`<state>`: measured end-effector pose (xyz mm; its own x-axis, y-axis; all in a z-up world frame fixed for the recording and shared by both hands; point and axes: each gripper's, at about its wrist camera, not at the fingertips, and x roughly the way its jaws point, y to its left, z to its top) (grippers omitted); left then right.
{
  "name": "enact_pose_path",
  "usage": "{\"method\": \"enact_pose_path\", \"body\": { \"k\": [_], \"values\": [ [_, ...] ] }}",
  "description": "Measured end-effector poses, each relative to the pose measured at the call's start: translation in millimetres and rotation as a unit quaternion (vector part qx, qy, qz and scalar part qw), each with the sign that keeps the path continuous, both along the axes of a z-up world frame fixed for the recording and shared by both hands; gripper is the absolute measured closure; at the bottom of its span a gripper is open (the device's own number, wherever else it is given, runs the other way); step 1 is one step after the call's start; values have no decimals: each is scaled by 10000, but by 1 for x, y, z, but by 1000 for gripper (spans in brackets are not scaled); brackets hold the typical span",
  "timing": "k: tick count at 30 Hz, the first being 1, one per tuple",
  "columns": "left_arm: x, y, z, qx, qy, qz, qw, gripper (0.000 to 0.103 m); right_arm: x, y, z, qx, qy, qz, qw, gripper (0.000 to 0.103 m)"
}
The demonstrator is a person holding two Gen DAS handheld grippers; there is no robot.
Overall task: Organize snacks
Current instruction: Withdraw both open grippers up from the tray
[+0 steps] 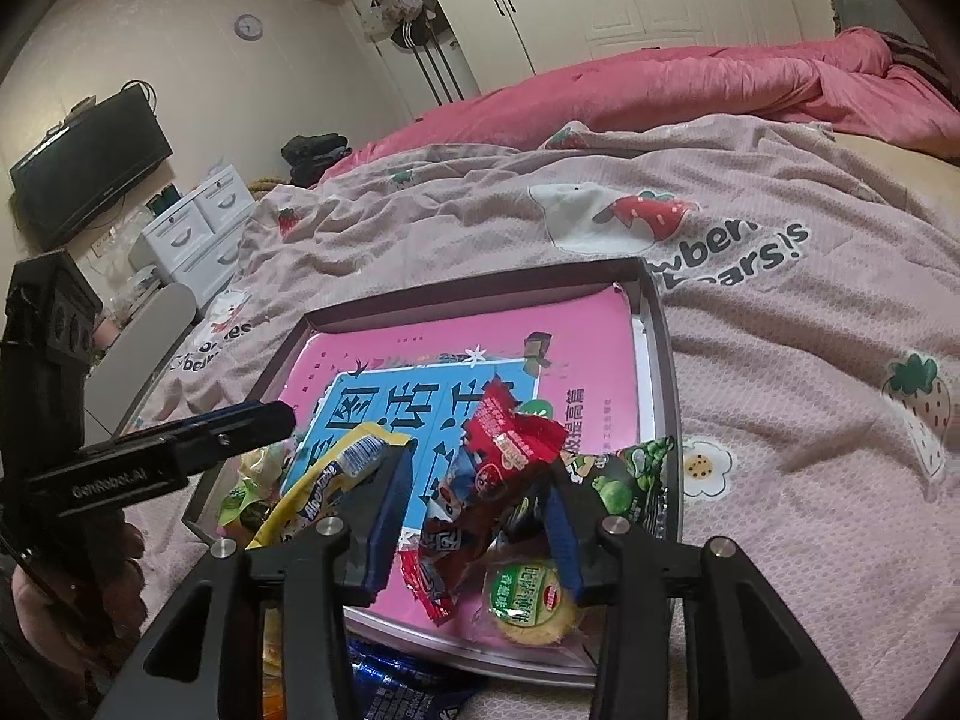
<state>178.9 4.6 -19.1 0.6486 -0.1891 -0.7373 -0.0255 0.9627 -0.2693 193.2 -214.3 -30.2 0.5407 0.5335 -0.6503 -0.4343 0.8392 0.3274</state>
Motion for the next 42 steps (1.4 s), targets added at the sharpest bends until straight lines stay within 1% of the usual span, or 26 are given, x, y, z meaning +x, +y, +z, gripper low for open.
{"method": "enact_pose_path", "body": {
  "k": [3,6,10,14,21,22,25,27,30,35,42],
  "values": [
    [-3,3,5,-25,-31,30,10000,45,-1,1,2,-33,-65,20,10000,58],
    [-7,6,9,-64,-46,45,10000,44,-2,1,4,-40,-107,32,9999,58],
    [-14,7,14,-20,-44,25,10000,44,-4,1,7,-31,-166,57,9998,57],
    [-23,9,20,-20,-83,6,10000,41,-6,2,11,-36,-237,85,9997,57],
    [-36,10,28,12,-156,-30,9999,40,-12,3,18,-1,-404,151,9991,57],
    [-37,10,29,35,-166,-30,9999,40,-13,3,20,17,-421,161,9990,57],
    [-42,9,32,101,-198,-20,9998,37,-16,4,23,52,-506,212,9985,51],
    [-45,9,33,121,-212,-11,9997,35,-18,5,25,34,-557,256,9981,50],
    [-50,9,34,179,-218,27,9996,34,-21,8,26,-14,-601,283,9978,49],
    [-58,6,35,379,-223,57,9990,31,-24,8,30,15,-689,313,9971,47],
    [-67,1,34,576,-193,25,9982,31,-29,9,32,-59,-794,312,9963,44]
  ]
}}
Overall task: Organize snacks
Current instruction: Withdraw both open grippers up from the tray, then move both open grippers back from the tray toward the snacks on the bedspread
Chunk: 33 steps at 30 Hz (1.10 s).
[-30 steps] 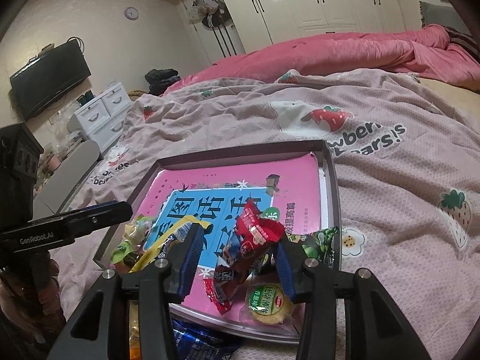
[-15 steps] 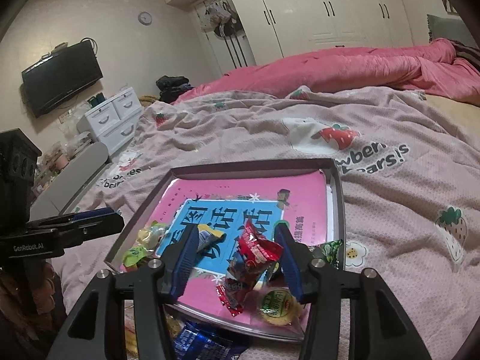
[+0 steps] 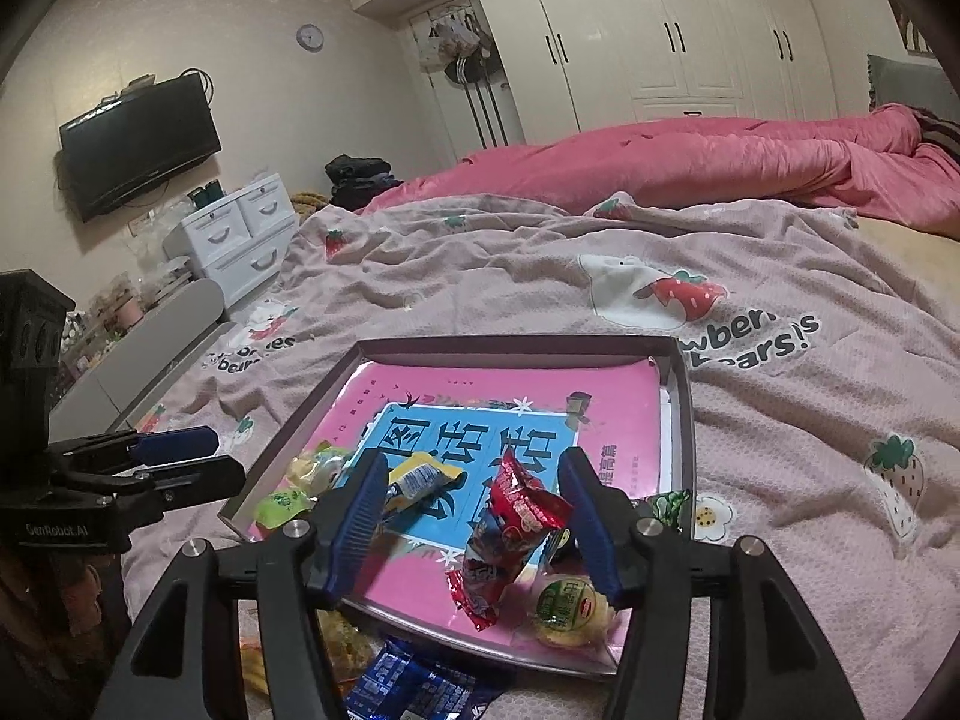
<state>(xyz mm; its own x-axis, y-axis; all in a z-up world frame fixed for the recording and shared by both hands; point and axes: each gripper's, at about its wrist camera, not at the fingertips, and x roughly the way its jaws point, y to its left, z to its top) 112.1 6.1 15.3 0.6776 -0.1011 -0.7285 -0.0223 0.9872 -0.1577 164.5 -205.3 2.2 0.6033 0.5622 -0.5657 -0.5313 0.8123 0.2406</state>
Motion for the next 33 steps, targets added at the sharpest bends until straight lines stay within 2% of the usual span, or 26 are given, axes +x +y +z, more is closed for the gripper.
{"method": "enact_pose_path", "body": {
  "k": [16,33],
  "values": [
    [-11,-1,2,215,32,40,9998,31,-9,0,3,-74,-68,17,9999,40],
    [-34,6,5,248,42,-79,9997,31,-45,2,10,-278,-201,45,9994,40]
  ]
}}
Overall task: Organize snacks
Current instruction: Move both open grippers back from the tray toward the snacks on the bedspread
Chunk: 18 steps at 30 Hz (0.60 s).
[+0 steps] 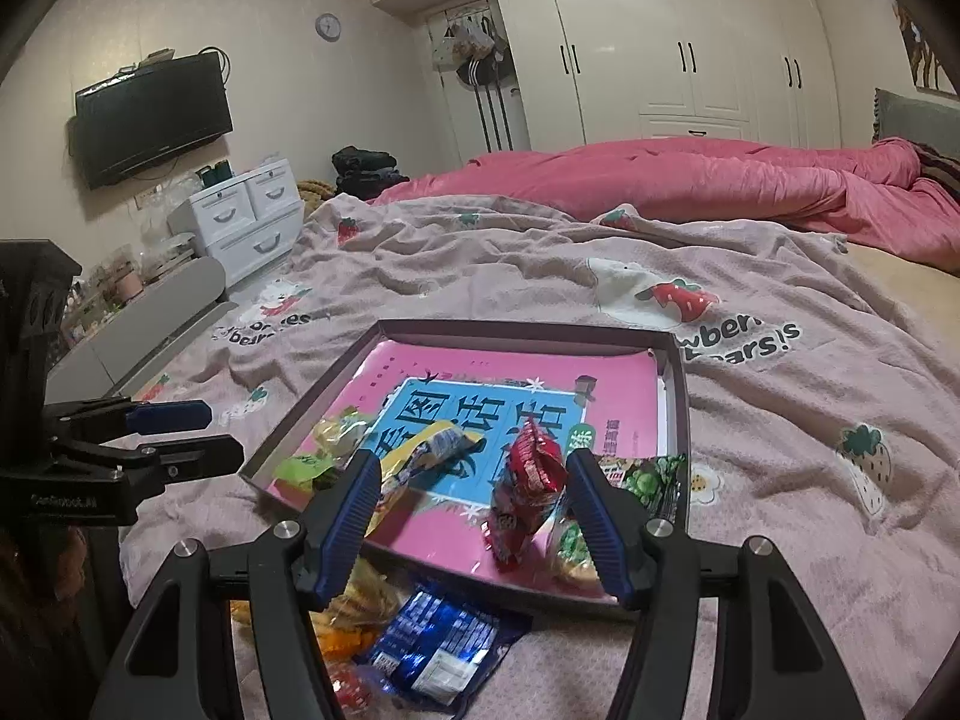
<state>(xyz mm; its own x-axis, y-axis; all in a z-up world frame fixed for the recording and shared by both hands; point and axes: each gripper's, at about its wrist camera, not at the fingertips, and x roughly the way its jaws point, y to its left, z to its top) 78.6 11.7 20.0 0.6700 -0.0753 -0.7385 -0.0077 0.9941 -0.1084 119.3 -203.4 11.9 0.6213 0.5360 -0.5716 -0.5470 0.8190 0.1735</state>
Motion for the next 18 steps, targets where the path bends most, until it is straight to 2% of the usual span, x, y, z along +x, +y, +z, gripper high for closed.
{"method": "enact_pose_path", "body": {
  "k": [9,14,18],
  "values": [
    [-10,0,-2,33,45,-136,9999,31,-8,-4,-1,-126,12,-163,9998,39],
    [-12,1,-2,-37,69,-130,9999,31,9,-9,-13,-447,140,-498,9977,39],
    [-12,2,-2,-48,61,-126,9999,31,18,-22,-17,-278,345,-734,9963,39]
  ]
}}
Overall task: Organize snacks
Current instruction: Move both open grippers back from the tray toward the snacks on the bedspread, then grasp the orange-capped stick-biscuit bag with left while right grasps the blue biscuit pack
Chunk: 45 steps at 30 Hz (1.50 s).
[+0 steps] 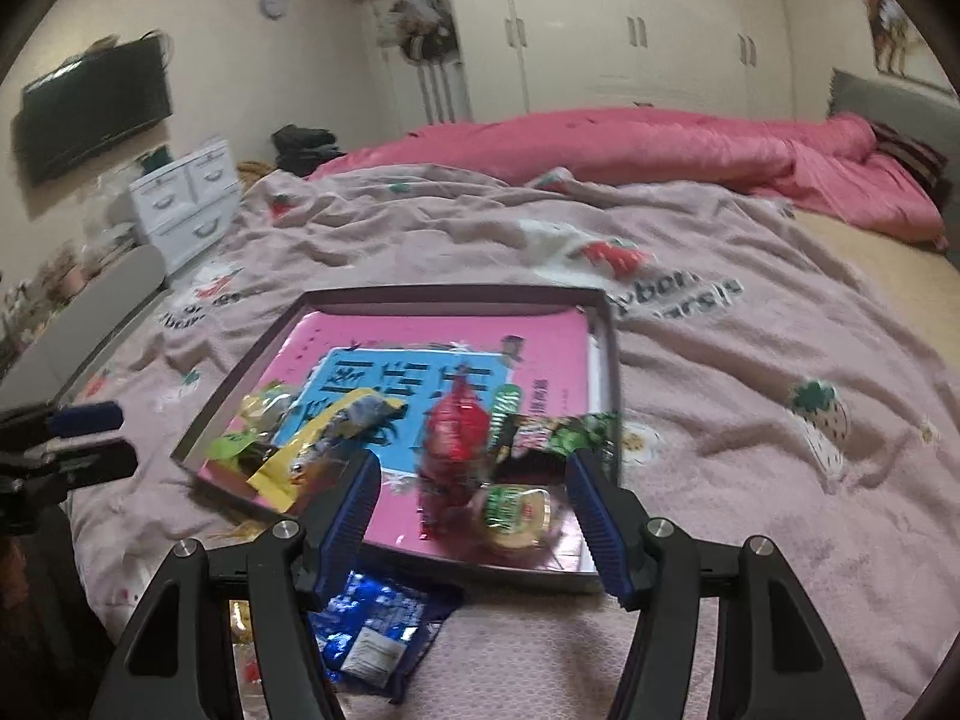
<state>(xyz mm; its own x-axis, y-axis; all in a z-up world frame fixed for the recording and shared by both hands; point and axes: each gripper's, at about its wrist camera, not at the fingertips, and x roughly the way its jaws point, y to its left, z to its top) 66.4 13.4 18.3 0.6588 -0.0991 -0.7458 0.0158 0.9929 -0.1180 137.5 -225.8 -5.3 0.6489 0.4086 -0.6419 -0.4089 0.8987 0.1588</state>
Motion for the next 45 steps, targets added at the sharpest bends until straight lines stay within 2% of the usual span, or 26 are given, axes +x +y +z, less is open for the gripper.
{"method": "enact_pose_path", "body": {
  "k": [2,6,16,29,38,45],
  "values": [
    [0,0,0,-7,-9,-2,10000,31,-2,-5,3,62,-59,-67,9999,39],
    [-1,-1,1,-26,-3,-32,10000,31,-1,-11,4,-128,-110,-311,9994,39],
    [-11,-1,4,-39,-8,-219,9998,31,-23,-15,23,279,-262,-222,9990,37],
    [-21,-15,-18,157,374,-783,9961,31,-53,-3,10,460,321,74,9984,37],
    [-20,-20,-31,208,550,-984,9934,31,-73,10,-3,361,709,383,9961,37],
    [-19,-25,-40,161,687,-1182,9905,31,-85,18,-7,118,742,555,9956,37]
  ]
}}
